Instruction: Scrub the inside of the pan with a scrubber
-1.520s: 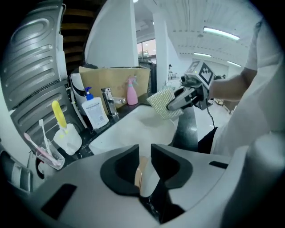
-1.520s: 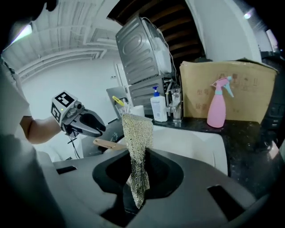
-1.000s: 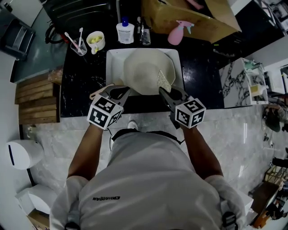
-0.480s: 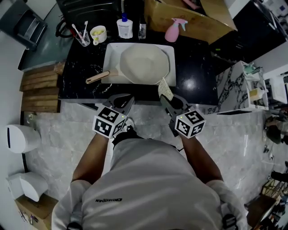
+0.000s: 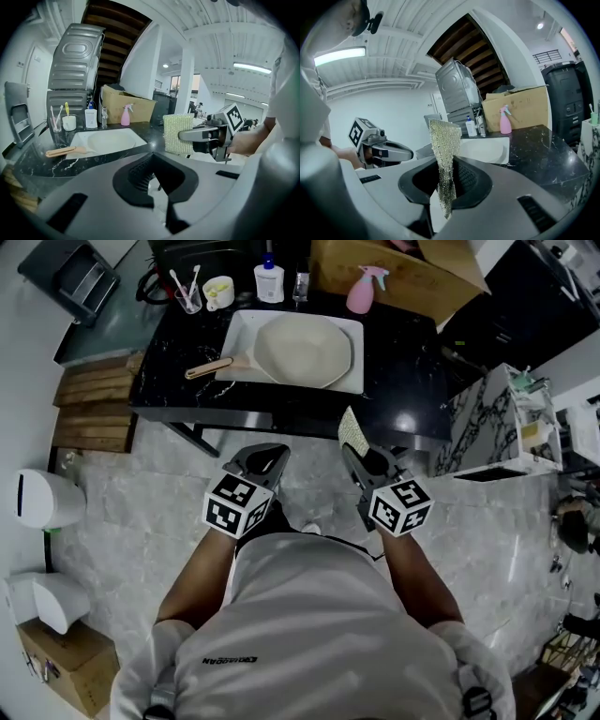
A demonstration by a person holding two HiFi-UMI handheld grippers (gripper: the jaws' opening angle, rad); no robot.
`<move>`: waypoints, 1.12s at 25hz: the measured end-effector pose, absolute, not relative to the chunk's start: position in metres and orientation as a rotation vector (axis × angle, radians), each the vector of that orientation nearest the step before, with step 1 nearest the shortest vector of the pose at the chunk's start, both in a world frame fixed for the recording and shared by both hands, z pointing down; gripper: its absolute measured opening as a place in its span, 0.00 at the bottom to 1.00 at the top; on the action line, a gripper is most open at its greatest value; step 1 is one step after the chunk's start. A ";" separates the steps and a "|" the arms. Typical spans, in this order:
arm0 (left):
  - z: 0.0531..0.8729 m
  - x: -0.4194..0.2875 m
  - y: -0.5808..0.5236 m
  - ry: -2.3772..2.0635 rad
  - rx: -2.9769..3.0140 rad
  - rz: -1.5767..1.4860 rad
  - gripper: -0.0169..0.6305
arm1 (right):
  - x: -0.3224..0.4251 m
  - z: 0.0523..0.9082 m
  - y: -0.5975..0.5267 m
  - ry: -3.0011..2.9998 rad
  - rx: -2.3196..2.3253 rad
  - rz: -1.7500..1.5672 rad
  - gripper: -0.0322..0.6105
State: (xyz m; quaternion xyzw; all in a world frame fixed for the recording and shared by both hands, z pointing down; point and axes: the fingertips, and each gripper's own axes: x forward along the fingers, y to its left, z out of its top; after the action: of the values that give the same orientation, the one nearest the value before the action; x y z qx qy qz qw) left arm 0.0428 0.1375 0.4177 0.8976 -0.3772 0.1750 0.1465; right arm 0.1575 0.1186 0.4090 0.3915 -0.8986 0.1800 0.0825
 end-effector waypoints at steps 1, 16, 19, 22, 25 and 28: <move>0.415 0.043 0.143 -1.100 2.587 0.503 0.05 | 0.159 0.407 0.125 -2.690 1.169 0.534 0.17; 0.384 0.026 0.154 -1.099 2.637 0.467 0.05 | 0.141 0.386 0.142 -2.670 1.236 0.501 0.17; 0.381 0.021 0.151 -1.075 2.652 0.457 0.05 | 0.132 0.382 0.139 -2.668 1.253 0.493 0.17; 0.380 0.012 0.148 -1.067 2.662 0.445 0.05 | 0.123 0.381 0.137 -2.669 1.271 0.518 0.17; 0.376 0.002 0.143 -1.075 2.651 0.420 0.05 | 0.116 0.380 0.137 -2.656 1.273 0.509 0.17; 0.372 -0.004 0.140 -1.071 2.642 0.405 0.05 | 0.111 0.379 0.136 -2.645 1.279 0.513 0.17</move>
State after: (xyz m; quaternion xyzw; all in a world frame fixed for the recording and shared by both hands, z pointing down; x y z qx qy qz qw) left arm -0.0042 0.1396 0.3723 0.9096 -0.3689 0.1395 0.1308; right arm 0.1115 0.1363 0.3794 0.4274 -0.8841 0.1716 0.0795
